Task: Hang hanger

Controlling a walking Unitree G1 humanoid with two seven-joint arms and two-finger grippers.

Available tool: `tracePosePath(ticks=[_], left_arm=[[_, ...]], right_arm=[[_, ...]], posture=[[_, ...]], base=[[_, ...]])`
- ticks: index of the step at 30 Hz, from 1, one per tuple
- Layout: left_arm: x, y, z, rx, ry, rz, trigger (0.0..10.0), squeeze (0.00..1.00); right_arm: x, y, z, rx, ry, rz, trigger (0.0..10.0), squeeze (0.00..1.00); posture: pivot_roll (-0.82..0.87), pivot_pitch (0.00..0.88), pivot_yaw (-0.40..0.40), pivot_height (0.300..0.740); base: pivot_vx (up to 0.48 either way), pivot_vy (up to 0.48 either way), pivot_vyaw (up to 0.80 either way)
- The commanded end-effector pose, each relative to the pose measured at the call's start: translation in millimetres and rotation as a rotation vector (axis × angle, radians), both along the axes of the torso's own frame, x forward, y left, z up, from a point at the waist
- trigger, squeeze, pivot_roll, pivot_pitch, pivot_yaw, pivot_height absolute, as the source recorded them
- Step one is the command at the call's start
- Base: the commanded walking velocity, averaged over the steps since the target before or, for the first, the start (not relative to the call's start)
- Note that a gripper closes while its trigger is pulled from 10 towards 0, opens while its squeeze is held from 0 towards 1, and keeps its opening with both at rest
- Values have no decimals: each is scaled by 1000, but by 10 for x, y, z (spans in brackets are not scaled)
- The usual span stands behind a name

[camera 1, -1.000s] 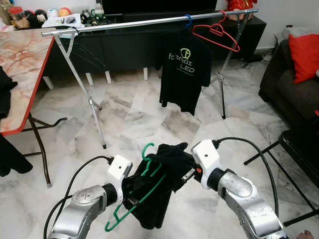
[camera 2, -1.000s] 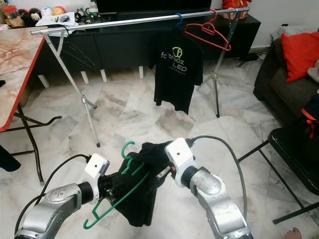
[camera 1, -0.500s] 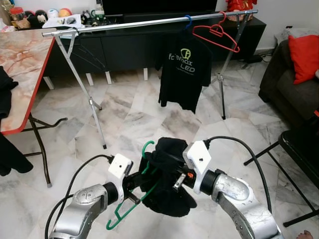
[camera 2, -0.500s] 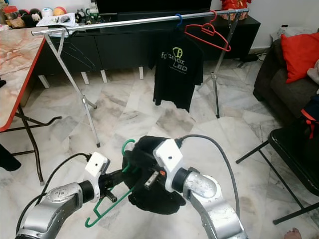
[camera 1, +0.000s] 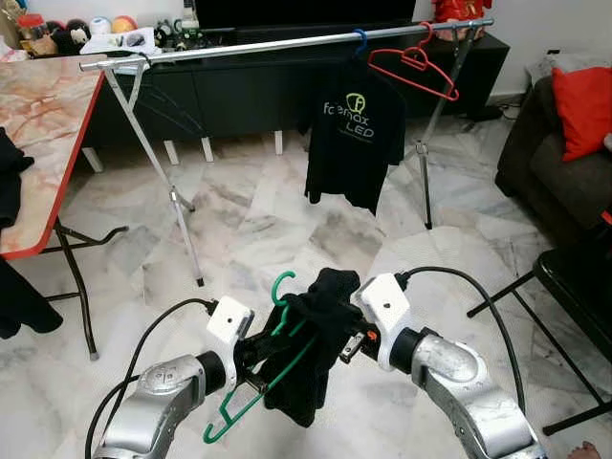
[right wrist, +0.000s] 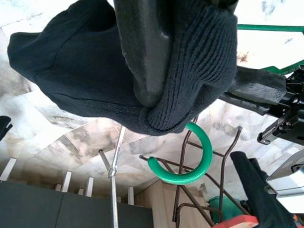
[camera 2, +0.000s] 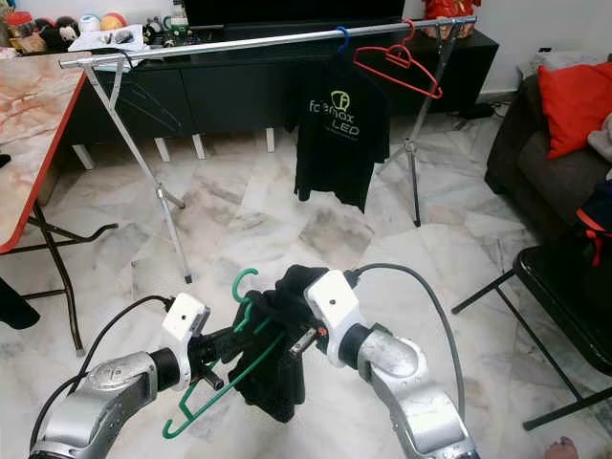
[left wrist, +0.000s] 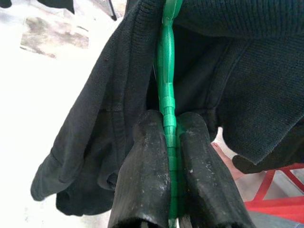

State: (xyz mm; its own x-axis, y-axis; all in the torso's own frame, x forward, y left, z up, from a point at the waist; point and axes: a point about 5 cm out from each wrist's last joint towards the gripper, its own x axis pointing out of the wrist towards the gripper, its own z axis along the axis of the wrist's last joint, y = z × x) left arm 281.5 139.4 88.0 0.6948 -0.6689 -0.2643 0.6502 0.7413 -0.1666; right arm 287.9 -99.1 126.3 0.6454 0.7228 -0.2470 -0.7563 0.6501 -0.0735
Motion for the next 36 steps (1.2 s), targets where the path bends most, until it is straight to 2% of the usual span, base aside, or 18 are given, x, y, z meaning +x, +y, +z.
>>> tracePosePath(ticks=[1,8,9,11,12,20,22,27,31,36], left_arm=[[-15,26,38,-21,-7,-3,10000,0],[-37,1,63,-38,-6,-35,10000,0],[-41,1,64,-38,-6,-37,10000,0],[-40,6,63,-38,-6,-37,10000,0],[-42,9,62,-37,-5,-37,10000,0],[-48,11,63,-41,-1,-41,10000,0],[-46,14,67,-44,0,-42,10000,0],[-45,14,69,-51,-2,-41,10000,0],[-34,9,93,-83,-11,-30,10000,0],[-13,-6,177,-167,-33,-27,10000,0]], right_arm=[[-32,33,23,3,-7,25,10000,0],[4,-10,-3,-21,3,-6,10000,0],[8,-8,5,-15,4,-7,10000,671],[6,-2,15,-7,5,-4,10000,671],[3,3,16,-6,5,-2,10000,1000],[-27,-2,-18,-30,19,18,10000,1000],[-35,-33,-70,-84,27,18,10000,1000],[-28,-65,-117,-134,32,6,10000,1000],[-42,-62,-131,-142,36,14,10000,1000],[-106,-33,-137,-138,43,64,10000,1000]], posture=[[6,145,1,721],[6,149,3,721],[6,149,3,721],[6,150,3,721],[6,150,3,721],[6,151,3,721],[6,153,3,721],[4,153,3,721],[3,152,2,721],[-2,149,-1,721]], base=[[0,0,0],[0,0,0],[0,0,0],[0,0,0],[0,0,0],[0,0,0],[0,0,0],[0,0,0],[0,0,0],[0,0,0]])
